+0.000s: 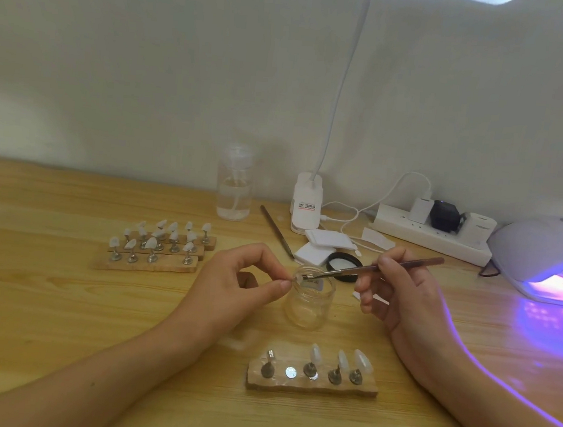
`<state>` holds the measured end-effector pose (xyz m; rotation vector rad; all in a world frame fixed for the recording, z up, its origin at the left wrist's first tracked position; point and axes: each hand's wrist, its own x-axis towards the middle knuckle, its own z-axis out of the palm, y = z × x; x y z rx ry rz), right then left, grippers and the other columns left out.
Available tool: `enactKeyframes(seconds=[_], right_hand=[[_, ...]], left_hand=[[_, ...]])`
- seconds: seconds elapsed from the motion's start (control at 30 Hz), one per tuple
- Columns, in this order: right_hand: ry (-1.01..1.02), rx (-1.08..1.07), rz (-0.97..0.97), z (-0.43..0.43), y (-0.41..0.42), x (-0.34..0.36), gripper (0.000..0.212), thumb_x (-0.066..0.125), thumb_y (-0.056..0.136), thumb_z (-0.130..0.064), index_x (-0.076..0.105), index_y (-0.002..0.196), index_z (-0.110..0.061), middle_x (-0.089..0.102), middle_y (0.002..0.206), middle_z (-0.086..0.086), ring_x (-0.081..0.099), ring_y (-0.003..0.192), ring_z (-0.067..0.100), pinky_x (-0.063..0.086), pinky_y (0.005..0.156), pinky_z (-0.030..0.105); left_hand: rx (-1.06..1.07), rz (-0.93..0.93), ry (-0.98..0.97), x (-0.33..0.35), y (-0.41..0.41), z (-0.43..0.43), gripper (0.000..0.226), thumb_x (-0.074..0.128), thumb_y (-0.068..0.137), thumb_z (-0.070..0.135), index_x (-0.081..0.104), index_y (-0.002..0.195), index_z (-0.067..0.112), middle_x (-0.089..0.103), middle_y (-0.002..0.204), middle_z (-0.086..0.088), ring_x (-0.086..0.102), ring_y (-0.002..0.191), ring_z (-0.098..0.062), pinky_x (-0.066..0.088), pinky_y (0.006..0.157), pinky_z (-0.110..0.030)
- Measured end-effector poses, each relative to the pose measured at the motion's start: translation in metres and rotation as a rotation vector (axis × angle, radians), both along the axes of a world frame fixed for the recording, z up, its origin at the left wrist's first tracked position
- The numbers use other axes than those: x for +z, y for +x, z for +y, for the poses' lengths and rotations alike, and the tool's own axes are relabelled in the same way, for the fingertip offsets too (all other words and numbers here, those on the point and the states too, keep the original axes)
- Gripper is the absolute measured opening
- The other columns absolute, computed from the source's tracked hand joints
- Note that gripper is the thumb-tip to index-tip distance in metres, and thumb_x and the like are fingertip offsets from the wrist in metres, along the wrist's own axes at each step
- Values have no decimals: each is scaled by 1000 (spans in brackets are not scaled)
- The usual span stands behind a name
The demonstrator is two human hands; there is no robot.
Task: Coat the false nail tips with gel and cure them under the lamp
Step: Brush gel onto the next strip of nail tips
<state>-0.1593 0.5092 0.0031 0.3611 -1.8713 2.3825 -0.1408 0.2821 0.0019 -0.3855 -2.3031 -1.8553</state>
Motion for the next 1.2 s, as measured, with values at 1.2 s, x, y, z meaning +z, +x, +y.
enactKeyframes(seconds=[1.2], right_hand=[[24, 3, 41, 0, 1, 0, 17, 56, 83, -29, 53, 83, -13, 64, 68, 12, 58, 56, 18, 50, 49, 25]], left_hand=[[18, -118, -11, 5, 1, 0, 11, 81, 75, 24, 72, 73, 31, 73, 82, 16, 43, 53, -2, 41, 53, -9]])
